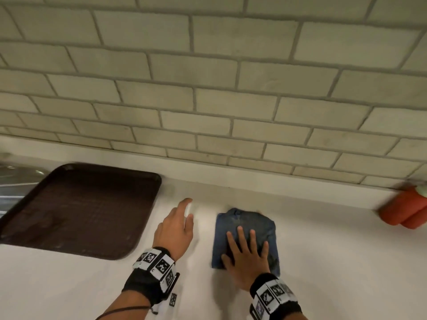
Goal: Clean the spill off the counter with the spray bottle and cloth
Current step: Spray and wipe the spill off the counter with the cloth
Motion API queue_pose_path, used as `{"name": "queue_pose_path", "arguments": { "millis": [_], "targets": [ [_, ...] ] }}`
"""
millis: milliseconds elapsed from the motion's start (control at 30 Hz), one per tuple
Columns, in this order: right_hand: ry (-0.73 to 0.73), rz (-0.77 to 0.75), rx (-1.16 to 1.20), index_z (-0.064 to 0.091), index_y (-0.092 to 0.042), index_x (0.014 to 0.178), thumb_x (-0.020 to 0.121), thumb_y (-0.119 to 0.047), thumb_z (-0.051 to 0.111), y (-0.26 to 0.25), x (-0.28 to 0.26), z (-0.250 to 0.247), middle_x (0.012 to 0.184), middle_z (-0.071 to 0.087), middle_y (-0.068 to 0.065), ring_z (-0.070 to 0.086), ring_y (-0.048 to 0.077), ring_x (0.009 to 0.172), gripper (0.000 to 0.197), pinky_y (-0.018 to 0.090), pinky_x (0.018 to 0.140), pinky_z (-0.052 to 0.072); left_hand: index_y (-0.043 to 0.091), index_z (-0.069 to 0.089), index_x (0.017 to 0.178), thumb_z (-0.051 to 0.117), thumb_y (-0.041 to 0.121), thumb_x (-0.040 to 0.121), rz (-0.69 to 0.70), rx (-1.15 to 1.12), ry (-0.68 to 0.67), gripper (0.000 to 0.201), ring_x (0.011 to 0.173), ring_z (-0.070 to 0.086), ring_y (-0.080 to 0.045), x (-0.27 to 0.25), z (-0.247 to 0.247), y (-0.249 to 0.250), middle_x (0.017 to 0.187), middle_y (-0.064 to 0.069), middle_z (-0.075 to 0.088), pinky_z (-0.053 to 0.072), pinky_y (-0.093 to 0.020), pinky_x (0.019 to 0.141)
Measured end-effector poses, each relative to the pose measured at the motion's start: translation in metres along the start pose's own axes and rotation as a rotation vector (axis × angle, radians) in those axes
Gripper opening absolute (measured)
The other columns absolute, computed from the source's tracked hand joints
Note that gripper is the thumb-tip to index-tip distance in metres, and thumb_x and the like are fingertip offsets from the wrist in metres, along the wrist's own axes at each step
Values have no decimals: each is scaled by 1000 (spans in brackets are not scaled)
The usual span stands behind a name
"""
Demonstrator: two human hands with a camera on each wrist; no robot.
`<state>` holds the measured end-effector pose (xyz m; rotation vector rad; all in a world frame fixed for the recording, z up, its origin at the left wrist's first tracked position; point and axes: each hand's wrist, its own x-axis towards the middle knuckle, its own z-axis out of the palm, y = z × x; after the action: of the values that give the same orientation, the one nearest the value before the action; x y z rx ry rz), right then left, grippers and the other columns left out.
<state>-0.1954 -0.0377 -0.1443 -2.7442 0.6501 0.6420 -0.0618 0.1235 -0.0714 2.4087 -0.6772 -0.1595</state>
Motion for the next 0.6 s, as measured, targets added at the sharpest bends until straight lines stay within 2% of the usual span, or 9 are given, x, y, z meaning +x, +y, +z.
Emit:
{"name": "queue_pose_path", "arguments": {
  "millis": [100,233,300,467,567,600],
  "targets": [
    [-4,42,17,-14,-38,152,92,-67,11,-6,24,-16,159,-24,-4,-23,33,145,71,65,112,-9,41,30,139,43,34,99,10,-15,15,43,98,65,-28,-2,-10,-15,124,-4,62,52,-47,85],
    [7,82,60,-10,-37,153,96,-63,18,-26,81,-52,160,-22,-2,-22,35,145,69,67,111,-9,40,31,142,41,36,100,-5,-37,20,43,103,64,-25,-11,-18,-29,125,-2,61,51,-45,89],
    [10,56,46,-9,-36,153,96,-62,19,-49,94,-57,160,-22,0,-22,36,145,69,68,110,-10,38,31,143,40,36,101,-26,-33,16,43,106,64,-25,-15,-23,-34,129,-2,60,50,-43,90],
    [29,-191,-87,-12,-35,152,94,-64,13,-103,59,-20,159,-24,0,-25,33,144,70,64,110,-15,40,31,143,39,37,101,-108,-48,1,43,114,61,-29,-13,-37,-54,139,0,54,48,-44,94],
    [15,-214,-107,-13,-37,151,80,-77,-5,-107,53,-17,159,-25,-5,-25,29,145,82,60,112,-16,42,32,142,39,37,100,-118,-77,-3,42,113,62,-29,-11,-40,-61,140,1,54,49,-44,93],
    [24,-194,-102,-12,-38,151,82,-77,-4,-105,61,-22,159,-24,-6,-24,28,145,80,60,113,-15,42,32,142,40,36,100,-111,-80,-3,43,113,62,-29,-11,-41,-62,140,2,54,49,-44,93]
  ]
}}
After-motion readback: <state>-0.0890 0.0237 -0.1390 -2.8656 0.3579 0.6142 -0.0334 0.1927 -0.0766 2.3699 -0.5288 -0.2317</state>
